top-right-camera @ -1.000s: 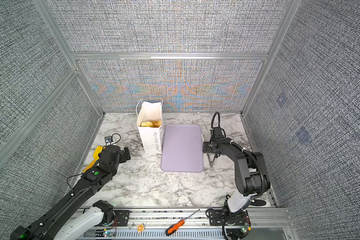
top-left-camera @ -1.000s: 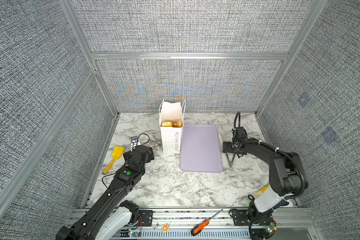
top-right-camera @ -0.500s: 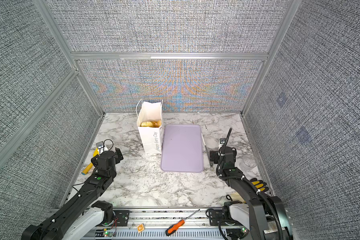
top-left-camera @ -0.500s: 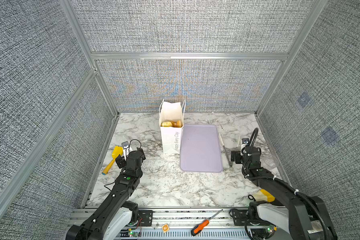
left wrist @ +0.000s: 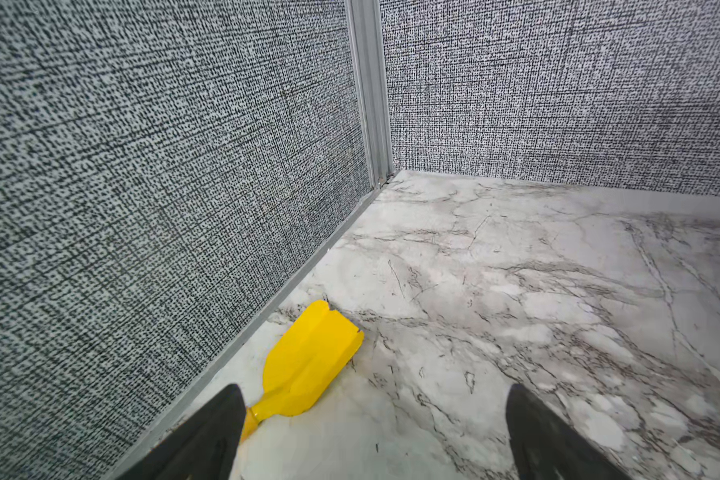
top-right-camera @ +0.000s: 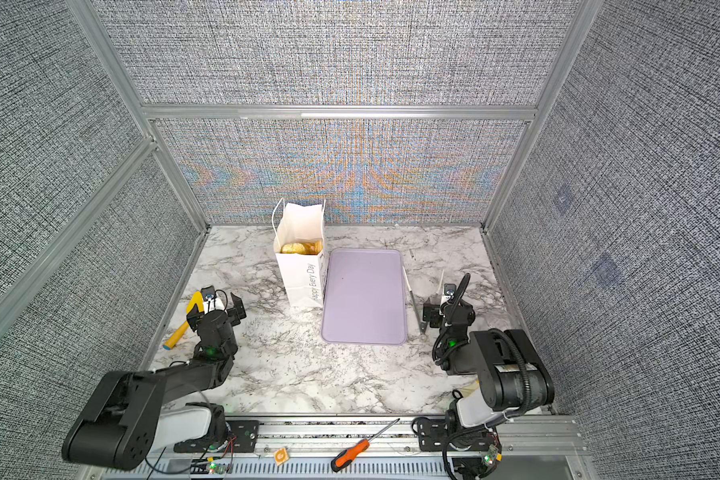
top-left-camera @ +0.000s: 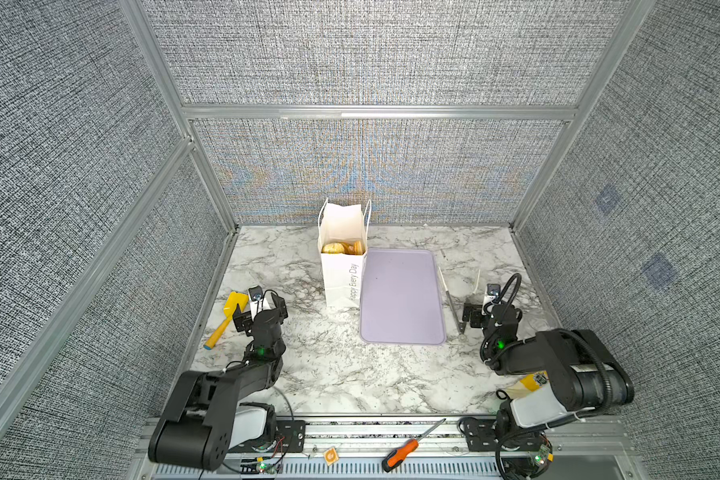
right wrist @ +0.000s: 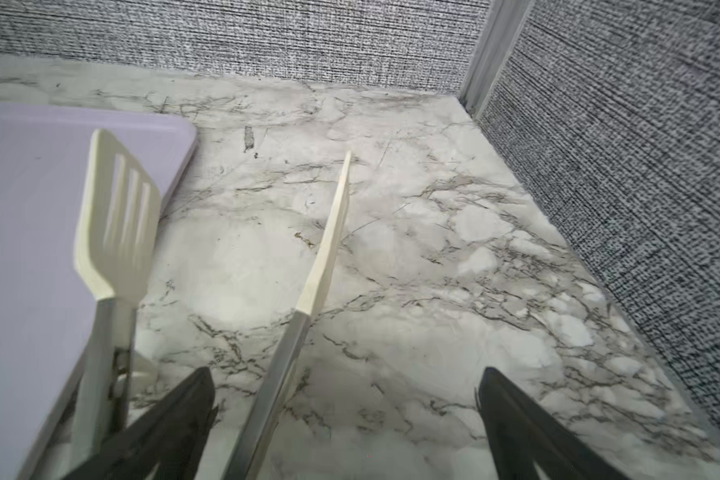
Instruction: Place the fake bread into the paper bag
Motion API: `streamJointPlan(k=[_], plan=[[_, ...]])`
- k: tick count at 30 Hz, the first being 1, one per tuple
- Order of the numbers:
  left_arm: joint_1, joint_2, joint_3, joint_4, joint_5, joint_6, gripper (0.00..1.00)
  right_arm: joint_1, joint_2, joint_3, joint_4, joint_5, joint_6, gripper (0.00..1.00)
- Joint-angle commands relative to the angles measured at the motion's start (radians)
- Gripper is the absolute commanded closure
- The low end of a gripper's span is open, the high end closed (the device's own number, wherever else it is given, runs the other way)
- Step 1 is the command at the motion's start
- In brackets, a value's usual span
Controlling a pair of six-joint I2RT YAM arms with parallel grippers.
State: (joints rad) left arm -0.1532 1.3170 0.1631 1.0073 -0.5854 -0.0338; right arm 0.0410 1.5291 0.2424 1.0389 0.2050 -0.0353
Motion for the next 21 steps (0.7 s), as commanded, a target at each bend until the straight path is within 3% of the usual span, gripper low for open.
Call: streamJointPlan(k=[1,3,5,7,9,13,16,21], plan=[[0.045,0.09,-0.014,0.276,0.137,0.005,0.01,-0.018,0.003,0.043,0.035,0.022,0.05,0.01],[0.056,0.155,-0.009,0.343,0.204,0.04,0.01,-0.02,0.02,0.059,0.031,0.039,0.057,0.0],[0.062,0.147,0.031,0.234,0.28,0.029,0.02,-0.023,0.014,0.07,0.0,0.039,0.064,0.0],[0.08,0.172,0.019,0.267,0.315,0.02,0.03,-0.024,0.021,0.066,0.017,0.037,0.064,0.0],[0.08,0.231,-0.008,0.398,0.321,0.047,0.01,-0.027,0.021,0.069,0.013,0.034,0.067,0.01],[0.08,0.192,0.01,0.297,0.316,0.023,0.01,-0.029,0.018,0.068,0.01,0.031,0.066,0.0],[0.081,0.224,-0.007,0.389,0.322,0.047,0.01,-0.029,0.019,0.069,0.014,0.031,0.067,0.0],[0.08,0.224,-0.008,0.385,0.322,0.048,0.01,-0.029,0.02,0.069,0.012,0.031,0.067,0.01]])
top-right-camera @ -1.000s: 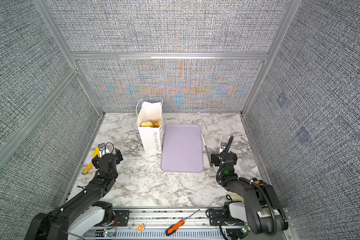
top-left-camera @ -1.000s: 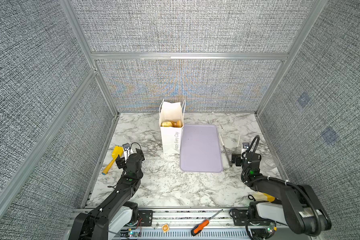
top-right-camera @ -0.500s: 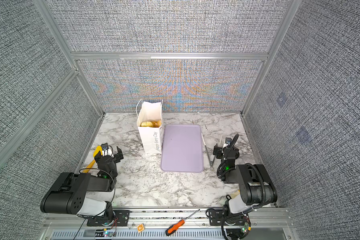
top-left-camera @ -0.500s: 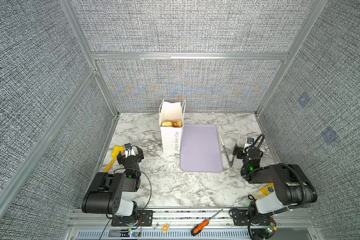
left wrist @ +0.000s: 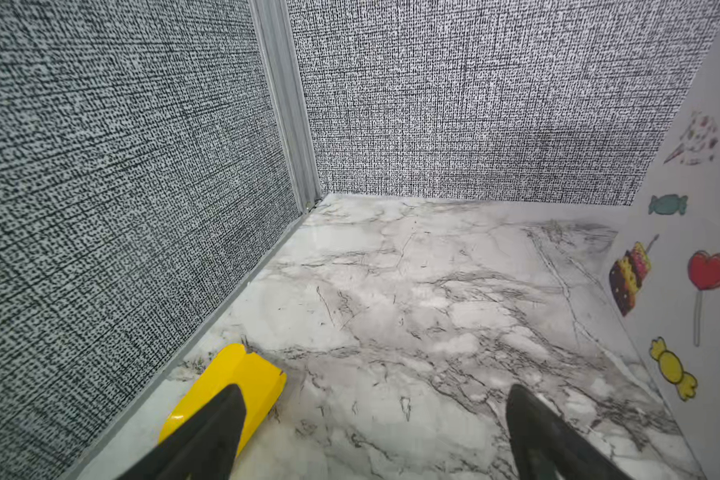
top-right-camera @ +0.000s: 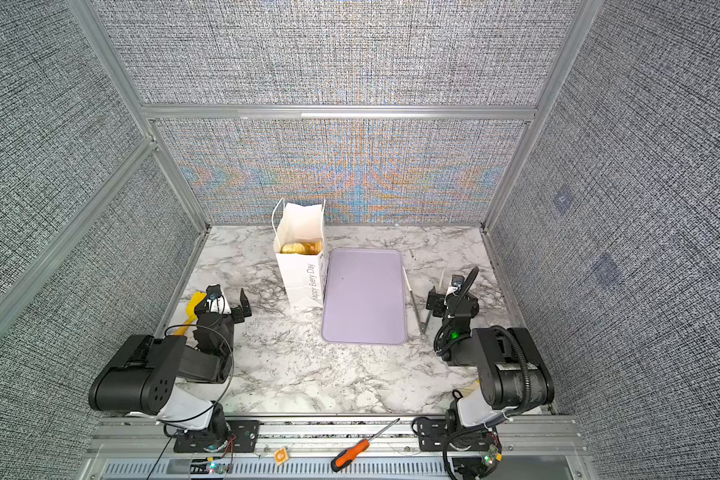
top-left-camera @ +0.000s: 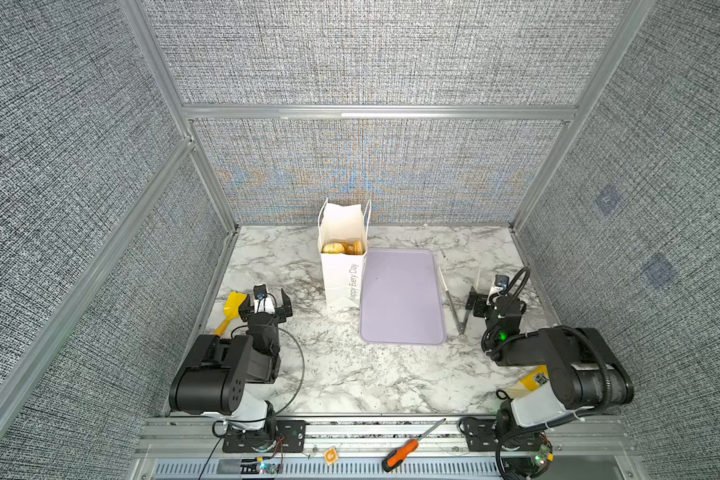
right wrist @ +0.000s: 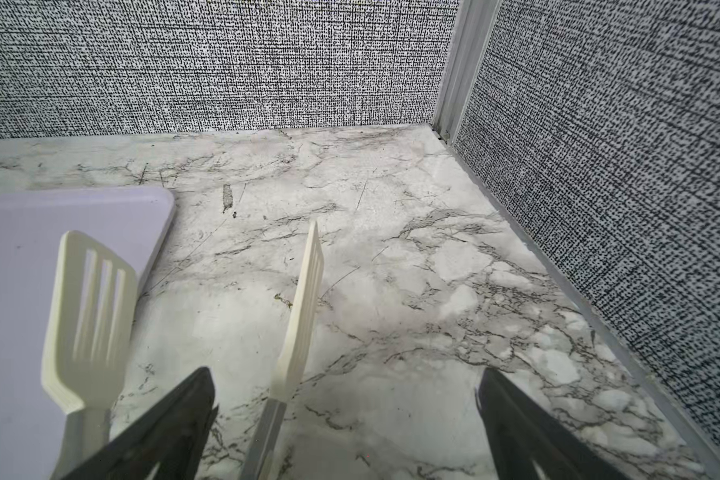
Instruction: Place the fake bread into the paper bag
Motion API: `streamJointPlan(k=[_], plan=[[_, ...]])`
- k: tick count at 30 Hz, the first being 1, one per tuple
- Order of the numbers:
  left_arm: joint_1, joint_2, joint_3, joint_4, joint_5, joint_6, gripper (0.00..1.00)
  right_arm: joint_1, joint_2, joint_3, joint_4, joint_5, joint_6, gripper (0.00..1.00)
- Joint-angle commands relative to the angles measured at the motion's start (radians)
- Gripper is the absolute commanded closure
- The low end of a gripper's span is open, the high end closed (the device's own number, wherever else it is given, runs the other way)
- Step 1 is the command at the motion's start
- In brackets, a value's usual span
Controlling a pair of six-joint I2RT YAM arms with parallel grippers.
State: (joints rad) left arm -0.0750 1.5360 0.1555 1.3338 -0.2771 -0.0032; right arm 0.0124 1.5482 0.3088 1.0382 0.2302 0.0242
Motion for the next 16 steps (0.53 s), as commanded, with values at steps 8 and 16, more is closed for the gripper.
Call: streamJointPlan(k=[8,16], plan=[[0.003,0.005,0.001,0.055,0.015,0.015,0.01,0.0,-0.001,0.002,0.013,0.006,0.006,0.01],[0.002,0.004,0.001,0.052,0.016,0.013,0.01,0.0,0.001,0.003,0.013,0.006,0.007,0.01]])
